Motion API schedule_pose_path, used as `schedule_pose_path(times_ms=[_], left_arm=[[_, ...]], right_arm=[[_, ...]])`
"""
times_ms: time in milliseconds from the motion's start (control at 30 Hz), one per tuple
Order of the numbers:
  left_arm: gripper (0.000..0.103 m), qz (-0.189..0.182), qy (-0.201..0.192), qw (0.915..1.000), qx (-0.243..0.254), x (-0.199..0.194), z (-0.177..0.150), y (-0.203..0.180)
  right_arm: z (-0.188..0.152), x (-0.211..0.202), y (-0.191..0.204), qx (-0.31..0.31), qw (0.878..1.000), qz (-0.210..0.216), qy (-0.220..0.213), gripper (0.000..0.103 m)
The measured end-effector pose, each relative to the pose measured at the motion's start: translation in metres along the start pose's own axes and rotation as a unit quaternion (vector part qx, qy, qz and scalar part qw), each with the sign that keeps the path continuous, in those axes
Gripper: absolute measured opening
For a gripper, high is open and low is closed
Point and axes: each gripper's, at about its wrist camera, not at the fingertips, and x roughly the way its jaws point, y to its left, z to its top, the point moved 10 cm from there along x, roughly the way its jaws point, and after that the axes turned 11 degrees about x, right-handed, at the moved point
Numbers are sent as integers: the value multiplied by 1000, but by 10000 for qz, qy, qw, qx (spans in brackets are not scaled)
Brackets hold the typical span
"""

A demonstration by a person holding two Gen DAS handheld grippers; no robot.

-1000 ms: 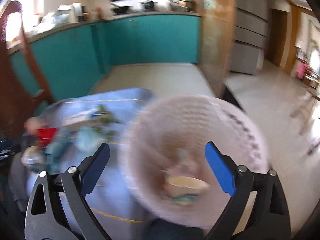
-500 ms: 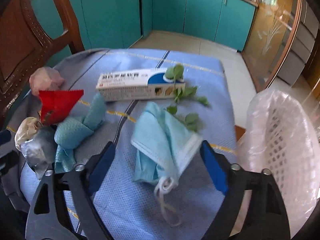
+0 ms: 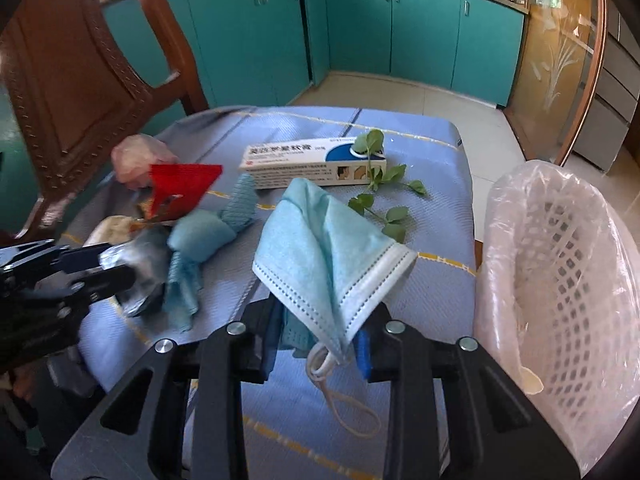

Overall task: Collect trash
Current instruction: 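Grasp the blue face mask with the right tool while the left tool grasps a clear bag, then hold the blue mask and the clear bag above the cushion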

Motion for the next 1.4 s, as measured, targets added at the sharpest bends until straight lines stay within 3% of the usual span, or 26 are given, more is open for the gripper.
schedule_pose_path(times_ms=[133,533,1400], left_arm=[[41,89,-175,9996,180,-22,3,-4],[41,566,-748,9943,514,-79,26,-11],[41,608,-817,9939,426,-88,22,-7]], right_arm=[[-3,-15,1,59,9999,103,-42,31],[-15,-34,-1,-124,9997,-142,-151,31],[-16,-52,12,-312,9989,-149,-319,31]])
